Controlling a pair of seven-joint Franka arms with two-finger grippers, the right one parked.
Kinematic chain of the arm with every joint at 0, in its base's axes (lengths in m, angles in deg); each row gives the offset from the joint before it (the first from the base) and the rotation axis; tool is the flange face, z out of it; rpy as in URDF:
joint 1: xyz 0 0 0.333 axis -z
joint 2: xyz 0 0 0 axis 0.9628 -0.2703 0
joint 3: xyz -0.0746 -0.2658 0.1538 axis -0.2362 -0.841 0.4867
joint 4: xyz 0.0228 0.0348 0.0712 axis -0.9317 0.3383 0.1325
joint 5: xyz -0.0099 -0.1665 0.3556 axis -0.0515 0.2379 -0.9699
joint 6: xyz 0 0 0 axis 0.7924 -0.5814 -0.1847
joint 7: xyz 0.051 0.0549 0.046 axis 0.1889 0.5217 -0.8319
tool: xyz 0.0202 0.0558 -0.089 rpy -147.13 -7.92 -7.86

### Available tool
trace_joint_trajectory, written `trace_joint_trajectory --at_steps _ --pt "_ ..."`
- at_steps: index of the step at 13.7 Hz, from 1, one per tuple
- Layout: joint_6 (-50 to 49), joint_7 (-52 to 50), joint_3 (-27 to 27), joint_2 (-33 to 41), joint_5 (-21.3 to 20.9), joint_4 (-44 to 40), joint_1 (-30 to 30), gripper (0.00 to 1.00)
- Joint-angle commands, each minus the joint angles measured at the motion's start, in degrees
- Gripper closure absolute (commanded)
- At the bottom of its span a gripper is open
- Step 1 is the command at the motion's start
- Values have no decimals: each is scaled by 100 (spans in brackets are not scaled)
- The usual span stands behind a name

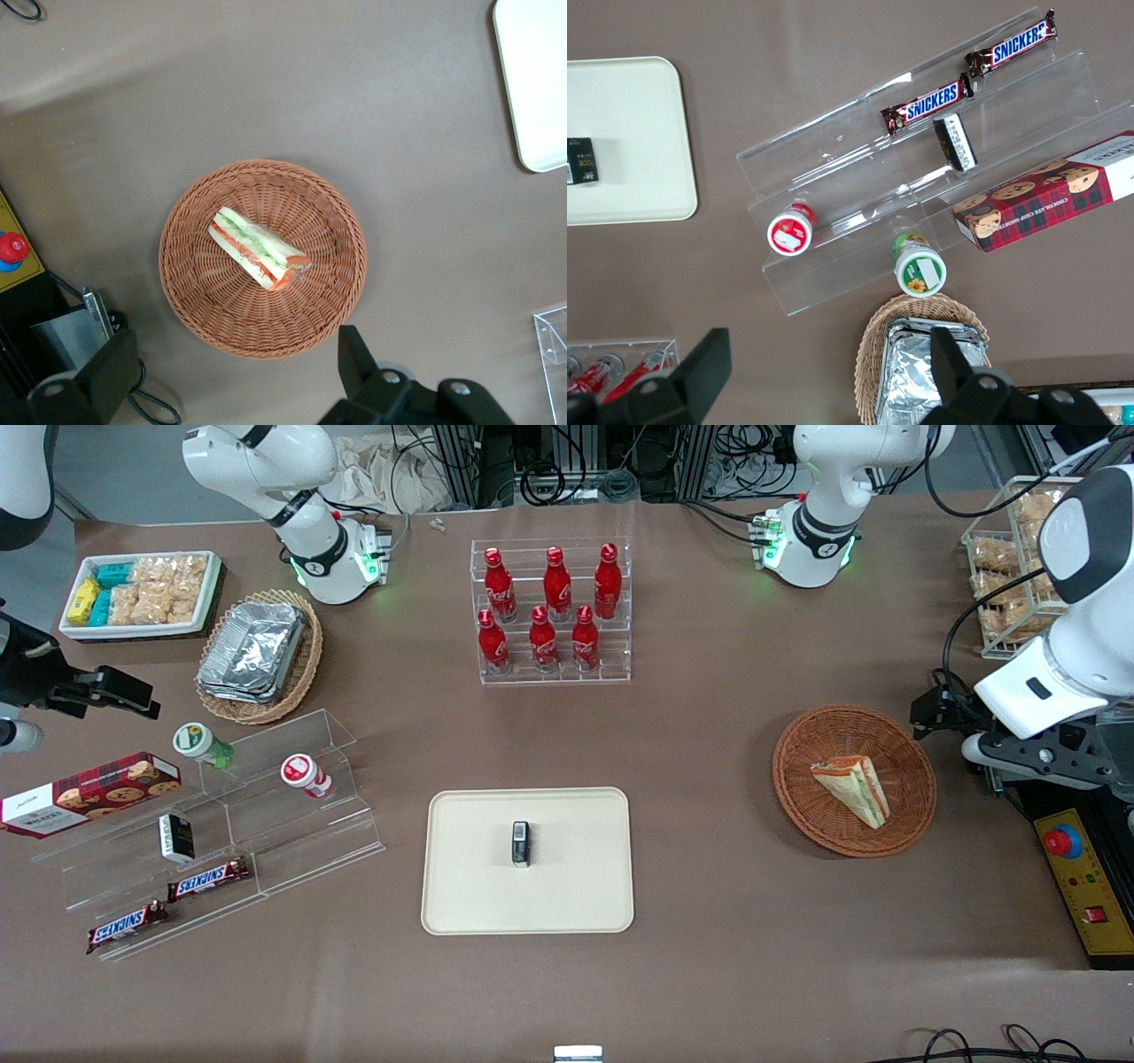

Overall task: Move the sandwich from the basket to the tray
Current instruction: 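Move the left gripper over the wrapped sandwich in the wicker basket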

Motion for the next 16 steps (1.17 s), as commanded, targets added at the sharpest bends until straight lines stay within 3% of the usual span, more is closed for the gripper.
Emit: trace_joint_trajectory --at_steps 1,7,12,16 --pt "-158 -19 23 -78 29 -196 21 0" --pt "-211 -228 23 -96 11 -275 12 0" --pt "-79 -2258 14 -289 98 -22 21 0" --pt "903 -3707 14 -115 82 1233 21 0"
